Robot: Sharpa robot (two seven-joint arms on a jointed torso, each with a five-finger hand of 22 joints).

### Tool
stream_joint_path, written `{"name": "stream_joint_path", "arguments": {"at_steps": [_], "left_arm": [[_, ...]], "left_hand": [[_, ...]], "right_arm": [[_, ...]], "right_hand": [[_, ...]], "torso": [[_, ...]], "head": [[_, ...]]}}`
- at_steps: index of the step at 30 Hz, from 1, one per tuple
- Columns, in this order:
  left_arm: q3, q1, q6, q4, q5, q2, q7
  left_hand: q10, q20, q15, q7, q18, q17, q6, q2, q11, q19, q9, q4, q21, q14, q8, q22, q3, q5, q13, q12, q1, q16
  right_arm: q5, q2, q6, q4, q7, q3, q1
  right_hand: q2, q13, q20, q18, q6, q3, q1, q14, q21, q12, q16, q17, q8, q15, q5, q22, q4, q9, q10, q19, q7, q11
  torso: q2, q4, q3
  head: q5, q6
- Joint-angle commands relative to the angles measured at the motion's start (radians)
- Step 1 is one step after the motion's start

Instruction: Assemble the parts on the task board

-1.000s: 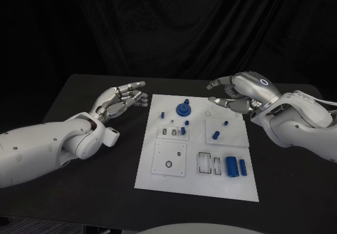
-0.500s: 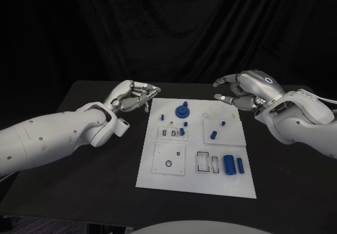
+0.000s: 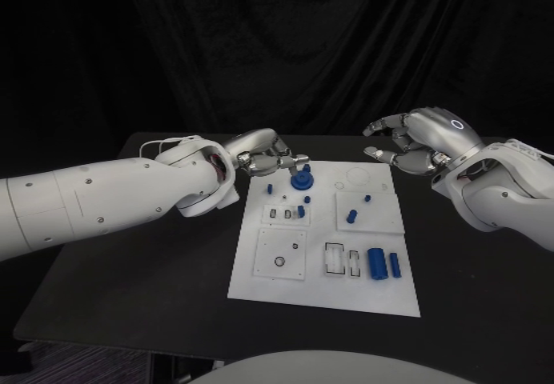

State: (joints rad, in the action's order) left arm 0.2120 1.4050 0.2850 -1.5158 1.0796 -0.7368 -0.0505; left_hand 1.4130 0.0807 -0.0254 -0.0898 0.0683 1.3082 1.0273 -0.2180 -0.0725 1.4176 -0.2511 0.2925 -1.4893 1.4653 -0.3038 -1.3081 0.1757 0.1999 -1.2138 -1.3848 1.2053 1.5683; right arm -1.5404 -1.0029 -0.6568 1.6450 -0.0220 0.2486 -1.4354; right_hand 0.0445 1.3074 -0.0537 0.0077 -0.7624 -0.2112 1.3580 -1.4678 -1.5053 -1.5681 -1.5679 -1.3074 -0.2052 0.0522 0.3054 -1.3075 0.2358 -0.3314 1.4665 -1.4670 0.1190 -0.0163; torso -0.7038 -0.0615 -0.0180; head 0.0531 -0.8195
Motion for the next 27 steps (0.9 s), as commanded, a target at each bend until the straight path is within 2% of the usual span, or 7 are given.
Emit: {"name": "stream_joint_path", "arguments": {"at_steps": [1,7,11,16,21,23,27], "left_arm": [[0.000,0.011,-0.210,0.006,0.112,0.025,0.292],[0.000,0.020,-0.334,0.022,0.122,0.076,0.422],[0.000,0.022,-0.384,0.026,0.124,0.100,0.491],[0.000,0.023,-0.430,0.041,0.125,0.133,0.558],[0.000,0.023,-0.445,0.048,0.125,0.152,0.582],[0.000,0.022,-0.444,0.048,0.125,0.157,0.586],[0.000,0.022,-0.438,0.046,0.125,0.164,0.587]], "left_hand": [[0.158,-0.005,-0.012,0.014,-0.020,0.263,-0.007,-0.008,0.063,0.010,-0.060,-0.001,-0.008,0.105,-0.042,-0.059,0.026,-0.009,-0.357,-0.186,-0.030,0.003],[0.158,-0.029,-0.042,0.048,-0.023,0.263,-0.066,-0.027,0.083,0.023,-0.329,-0.002,-0.007,0.105,-0.218,-0.072,0.092,-0.047,-0.357,-0.186,-0.074,0.003],[0.158,-0.039,-0.047,0.052,-0.023,0.263,-0.085,-0.032,0.099,0.027,-0.434,-0.002,-0.004,0.105,-0.269,-0.075,0.106,-0.004,-0.357,-0.186,-0.068,0.003],[0.158,-0.046,-0.052,0.056,-0.021,0.263,-0.119,-0.022,0.103,0.024,-0.505,-0.004,0.004,0.105,-0.269,-0.068,0.082,0.128,-0.357,-0.186,-0.007,0.003],[0.158,-0.045,-0.052,0.054,-0.021,0.263,-0.119,-0.011,0.103,0.024,-0.517,-0.002,0.006,0.105,-0.263,-0.068,0.082,0.121,-0.357,-0.186,-0.006,0.003],[0.158,-0.045,-0.052,0.054,-0.021,0.263,-0.119,-0.011,0.103,0.024,-0.517,-0.002,0.006,0.105,-0.263,-0.068,0.082,0.121,-0.357,-0.186,-0.006,0.003],[0.158,-0.045,-0.052,0.054,-0.020,0.263,-0.119,-0.011,0.102,0.022,-0.520,0.000,0.008,0.105,-0.257,-0.064,0.082,0.115,-0.357,-0.186,-0.012,0.003]], "right_arm": [[0.001,0.001,0.022,-0.003,0.024,-0.001,0.003],[0.001,0.004,0.034,-0.009,0.033,-0.001,0.003],[0.001,0.007,0.037,-0.016,0.030,-0.001,0.003],[0.001,0.009,0.020,-0.020,0.013,-0.001,0.009],[0.001,0.010,0.014,-0.021,0.007,-0.001,0.012],[0.001,0.012,0.013,-0.022,0.006,-0.001,0.012],[0.001,0.015,0.012,-0.023,0.005,0.000,0.013]], "right_hand": [[-0.005,0.263,-0.010,0.009,-0.009,-0.003,0.006,-0.103,-0.003,-0.003,-0.003,-0.263,-0.006,-0.007,-0.002,-0.241,0.005,0.001,0.104,-0.075,-0.001,-0.005],[-0.004,0.263,-0.010,0.009,-0.013,-0.001,0.004,-0.103,-0.003,-0.003,-0.003,-0.263,-0.008,-0.008,-0.003,-0.241,0.006,0.002,0.104,-0.075,-0.001,-0.005],[-0.004,0.263,-0.010,0.009,-0.016,-0.001,0.002,-0.103,-0.002,-0.003,-0.003,-0.263,-0.009,-0.008,-0.003,-0.241,0.007,0.003,0.104,-0.075,0.000,-0.006],[0.001,0.263,-0.012,0.009,-0.038,-0.004,0.010,-0.103,-0.004,-0.003,-0.003,-0.263,-0.018,-0.010,0.000,-0.242,-0.001,0.006,0.104,-0.076,-0.001,-0.007],[0.003,0.263,-0.012,0.008,-0.041,-0.004,0.012,-0.103,-0.005,-0.003,-0.003,-0.263,-0.019,-0.010,-0.001,-0.242,-0.004,0.007,0.104,-0.076,-0.001,-0.007],[0.004,0.263,-0.012,0.008,-0.042,-0.004,0.013,-0.103,-0.005,-0.003,-0.003,-0.263,-0.019,-0.010,-0.001,-0.242,-0.004,0.008,0.104,-0.076,-0.001,-0.007],[0.004,0.263,-0.012,0.008,-0.042,-0.004,0.013,-0.103,-0.005,-0.003,-0.003,-0.263,-0.019,-0.010,-0.001,-0.242,-0.004,0.008,0.104,-0.076,-0.001,-0.007]], "torso": [[0.009,0.0026,-0.0058],[0.015,0.0040,-0.0112],[0.017,0.0085,-0.0154],[0.017,0.0078,-0.0181],[0.016,0.0072,-0.0165],[0.015,0.0106,-0.0222],[0.014,0.0120,-0.0226]], "head": [[0.008,-0.009],[0.011,-0.023],[0.015,-0.034],[0.013,-0.050],[0.015,-0.053],[0.018,-0.053],[0.018,-0.053]]}}
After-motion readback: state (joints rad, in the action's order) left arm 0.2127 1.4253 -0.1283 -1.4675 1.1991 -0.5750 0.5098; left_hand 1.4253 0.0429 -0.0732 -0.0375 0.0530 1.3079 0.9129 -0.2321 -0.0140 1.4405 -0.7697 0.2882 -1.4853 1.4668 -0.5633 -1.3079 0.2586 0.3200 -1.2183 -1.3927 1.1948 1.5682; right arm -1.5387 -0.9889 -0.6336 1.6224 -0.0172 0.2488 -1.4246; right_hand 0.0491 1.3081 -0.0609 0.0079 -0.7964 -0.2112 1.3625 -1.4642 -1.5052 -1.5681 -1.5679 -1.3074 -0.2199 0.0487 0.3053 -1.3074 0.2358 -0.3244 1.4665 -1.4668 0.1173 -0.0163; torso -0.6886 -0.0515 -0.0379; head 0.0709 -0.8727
